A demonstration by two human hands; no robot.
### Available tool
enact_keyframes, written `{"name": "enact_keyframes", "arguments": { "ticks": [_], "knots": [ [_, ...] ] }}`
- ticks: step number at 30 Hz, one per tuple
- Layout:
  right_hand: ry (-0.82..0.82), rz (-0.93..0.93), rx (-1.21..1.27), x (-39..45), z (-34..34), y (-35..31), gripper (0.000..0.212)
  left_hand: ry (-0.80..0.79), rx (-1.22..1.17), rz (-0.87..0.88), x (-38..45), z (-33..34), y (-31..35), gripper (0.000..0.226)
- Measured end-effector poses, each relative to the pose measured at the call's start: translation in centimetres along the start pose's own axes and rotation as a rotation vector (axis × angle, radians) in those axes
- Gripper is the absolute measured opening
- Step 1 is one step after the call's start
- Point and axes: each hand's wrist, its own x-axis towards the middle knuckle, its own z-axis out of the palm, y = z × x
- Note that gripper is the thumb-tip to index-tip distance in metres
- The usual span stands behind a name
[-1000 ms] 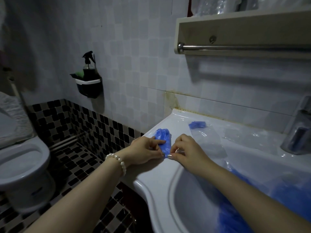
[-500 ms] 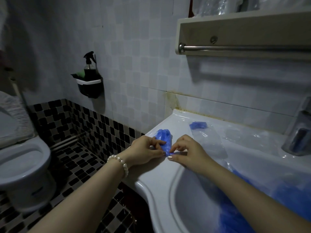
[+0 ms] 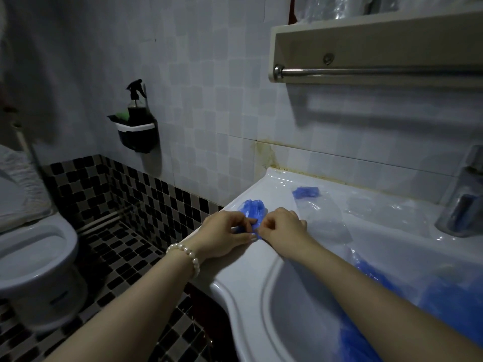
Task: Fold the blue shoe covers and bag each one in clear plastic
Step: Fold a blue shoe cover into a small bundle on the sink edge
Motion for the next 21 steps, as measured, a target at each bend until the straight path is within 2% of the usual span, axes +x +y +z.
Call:
{"name": "enact_keyframes", "arguments": {
  "ticks": [2, 4, 7, 10, 14, 17, 21],
  "knots": [
    [0.039, -0.096, 0.28, -0.7, -0.2, 1.1, 0.022, 0.005, 0.016, -0.003, 0.0, -0.1, 0.2, 0.025],
    [-0.01, -0.155, 0.38, -1.1, -0.6, 1.8, 0.02, 0.002, 0.004, -0.01, -0.1, -0.2, 0.5, 0.026],
    [0.001, -0.155, 0.311, -0.7, -0.4, 2.0, 0.01, -0.03, -0.015, -0.026, -0.1, -0.2, 0.4, 0.03],
    [0.03, -0.134, 0.124, 0.0, -0.1, 1.2, 0.007, -0.028, -0.067, -0.021, -0.2, -0.3, 0.3, 0.032],
    [-0.069, -0.053, -0.075, 0.0, -0.8, 0.0, 0.03, -0.056, -0.195, -0.008, -0.7, -0.8, 1.2, 0.037],
    [-0.11, -0.015, -0.127, -0.3, -1.0, -0.5, 0.035, -0.097, -0.313, 0.005, -1.2, -1.3, 1.6, 0.04],
    [-0.125, -0.015, -0.145, -0.3, -0.9, -0.3, 0.035, 0.027, -0.384, 0.029, -1.7, -1.4, 2.5, 0.031]
  ]
}}
